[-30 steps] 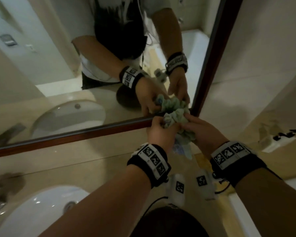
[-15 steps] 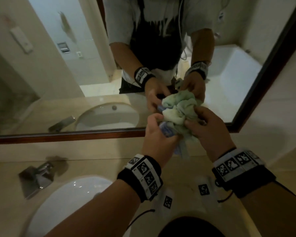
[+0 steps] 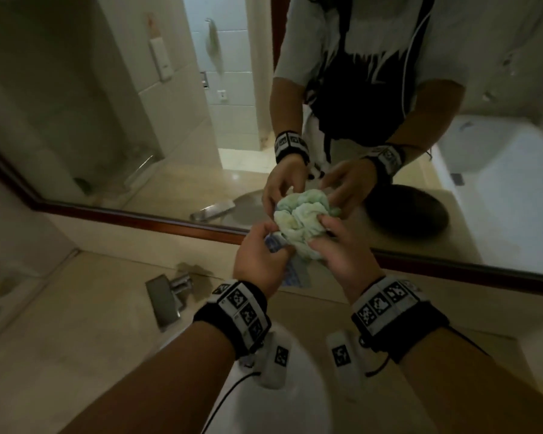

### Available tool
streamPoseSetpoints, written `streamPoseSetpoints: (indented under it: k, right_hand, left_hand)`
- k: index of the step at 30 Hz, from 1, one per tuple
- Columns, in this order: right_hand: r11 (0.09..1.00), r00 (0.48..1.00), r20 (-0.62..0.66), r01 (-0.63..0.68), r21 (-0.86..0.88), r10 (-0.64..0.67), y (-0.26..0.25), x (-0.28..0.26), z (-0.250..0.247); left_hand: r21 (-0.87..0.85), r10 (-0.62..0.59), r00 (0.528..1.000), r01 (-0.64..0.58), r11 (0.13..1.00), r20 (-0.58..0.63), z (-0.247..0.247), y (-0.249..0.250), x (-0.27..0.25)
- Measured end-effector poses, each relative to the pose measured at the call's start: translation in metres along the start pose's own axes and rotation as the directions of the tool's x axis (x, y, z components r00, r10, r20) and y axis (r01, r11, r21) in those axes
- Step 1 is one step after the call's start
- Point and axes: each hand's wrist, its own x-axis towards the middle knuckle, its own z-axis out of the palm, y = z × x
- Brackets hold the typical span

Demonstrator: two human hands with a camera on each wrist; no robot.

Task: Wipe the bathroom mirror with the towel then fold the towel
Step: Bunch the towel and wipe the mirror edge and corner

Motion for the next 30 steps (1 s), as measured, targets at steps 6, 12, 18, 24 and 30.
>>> streamPoseSetpoints:
  k: [6,12,18,24,30]
  right_hand:
    - [0.999,0.987,0.157,-0.044,0.028,0.039,-0.01,0.05,0.166]
    - [0.989,0.951,0.279,-0.11,-0.098,0.133,-0.024,0.089,0.305]
    - [0.979,0.938,0.282,-0.201,-0.03,0.201,-0.039,0.09,0.339]
    - [0.969,0.972,0.047,-0.232,0.086,0.229,-0.045,0.061,0.31]
    - [0.935,0.945,-0.144,-0.252,0.248,0.293,-0.043,0.028,0.237]
  left_hand:
    - [0.084,-0.082,0.992,0.09,0.992,-0.101,-0.142,-0.076,0.063]
    - [0.169,-0.182,0.967,0.213,0.962,-0.179,-0.265,-0.142,0.12]
    - [0.168,-0.315,0.916,0.362,0.917,-0.249,-0.334,-0.178,0.124]
    - [0.15,-0.329,0.921,0.362,0.92,-0.208,-0.353,-0.168,0.089]
    - [-0.028,-0.255,0.961,0.253,0.967,-0.103,-0.314,-0.133,0.063]
